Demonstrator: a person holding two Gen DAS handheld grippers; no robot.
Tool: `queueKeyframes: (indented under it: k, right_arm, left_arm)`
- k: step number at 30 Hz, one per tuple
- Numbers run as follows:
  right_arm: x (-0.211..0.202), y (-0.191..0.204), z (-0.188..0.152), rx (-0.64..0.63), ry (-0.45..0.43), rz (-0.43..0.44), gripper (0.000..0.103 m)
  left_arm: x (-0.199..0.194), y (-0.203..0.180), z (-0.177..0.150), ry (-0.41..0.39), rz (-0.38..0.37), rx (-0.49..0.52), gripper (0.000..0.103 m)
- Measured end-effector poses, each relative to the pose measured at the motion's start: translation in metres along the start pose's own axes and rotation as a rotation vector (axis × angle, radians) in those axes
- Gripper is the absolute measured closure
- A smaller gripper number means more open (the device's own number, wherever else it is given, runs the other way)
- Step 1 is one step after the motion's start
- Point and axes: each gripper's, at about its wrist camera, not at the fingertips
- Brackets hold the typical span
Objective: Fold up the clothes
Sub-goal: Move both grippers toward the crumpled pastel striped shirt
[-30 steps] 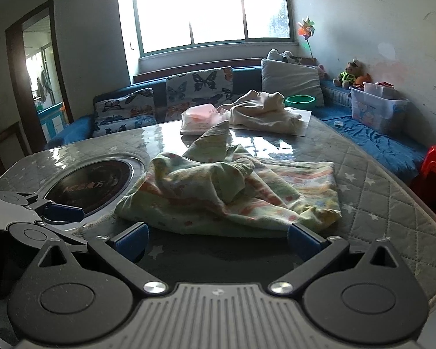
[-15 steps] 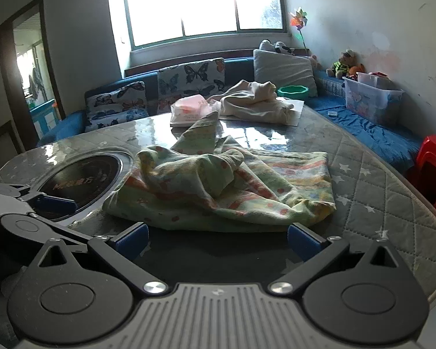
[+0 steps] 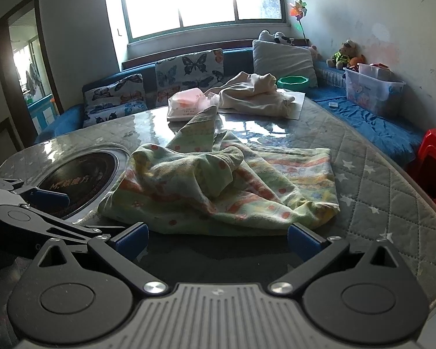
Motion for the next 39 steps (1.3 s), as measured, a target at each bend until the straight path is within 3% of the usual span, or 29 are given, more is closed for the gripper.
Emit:
queueKeyframes:
  k: [39]
  right_arm:
    - [0.018,-0.009,0.024,0.022,0.023,0.029,0.0]
  left_arm:
    - [0.015,0.01,0.024,0.048,-0.008,-0.019,0.0]
Point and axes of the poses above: each gripper's, at about its wrist camera, not at the fingertips, and x roughly the way its jaws point, y to its left, z to its top, and after that the axes turned 13 degrees about z, right-handed
